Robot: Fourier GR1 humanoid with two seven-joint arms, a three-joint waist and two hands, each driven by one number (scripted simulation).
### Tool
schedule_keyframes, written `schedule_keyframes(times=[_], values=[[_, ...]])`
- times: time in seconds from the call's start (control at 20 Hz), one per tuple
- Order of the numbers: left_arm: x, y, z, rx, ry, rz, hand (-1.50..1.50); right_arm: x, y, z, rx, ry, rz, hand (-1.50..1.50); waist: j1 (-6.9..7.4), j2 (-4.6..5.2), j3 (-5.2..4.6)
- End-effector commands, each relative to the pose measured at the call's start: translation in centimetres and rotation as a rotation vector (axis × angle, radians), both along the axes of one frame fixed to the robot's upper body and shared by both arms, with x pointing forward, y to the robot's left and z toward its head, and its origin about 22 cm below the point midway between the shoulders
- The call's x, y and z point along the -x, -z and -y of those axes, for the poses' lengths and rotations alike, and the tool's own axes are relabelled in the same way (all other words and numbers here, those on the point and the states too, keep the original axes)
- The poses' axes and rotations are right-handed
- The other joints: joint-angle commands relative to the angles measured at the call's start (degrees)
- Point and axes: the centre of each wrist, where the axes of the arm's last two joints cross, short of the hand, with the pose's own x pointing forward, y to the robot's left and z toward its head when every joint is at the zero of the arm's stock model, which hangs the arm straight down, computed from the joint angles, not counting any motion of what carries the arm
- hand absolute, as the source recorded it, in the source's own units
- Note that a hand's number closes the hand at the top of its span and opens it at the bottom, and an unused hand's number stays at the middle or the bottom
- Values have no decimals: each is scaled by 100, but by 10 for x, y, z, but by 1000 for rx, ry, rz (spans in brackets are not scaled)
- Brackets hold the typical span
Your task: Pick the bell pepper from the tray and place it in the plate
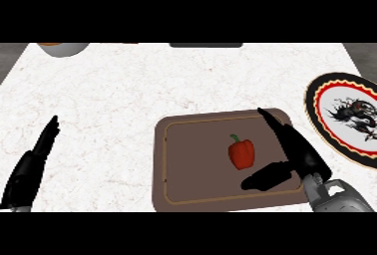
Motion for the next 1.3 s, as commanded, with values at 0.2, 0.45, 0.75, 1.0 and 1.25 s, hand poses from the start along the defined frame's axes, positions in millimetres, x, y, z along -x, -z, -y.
schedule_keyframes(times=[0.2,0.45,0.75,1.0,1.25], values=[[-2,7,-10,-7,-12,-7,0,5,23,-3,9,-20,-55,-150,-20,-4,-1],[-4,-3,3,9,3,-1,0,-2,68,-18,5,-25,-53,-150,-6,2,1],[-2,11,-11,9,-9,6,0,-26,57,-22,16,-56,-65,-150,-8,0,-1],[21,0,2,-7,6,-7,0,-19,73,-24,-56,-41,18,150,19,-5,1],[1,15,8,9,-13,-1,0,-27,77,66,72,-35,22,150,-23,13,2]])
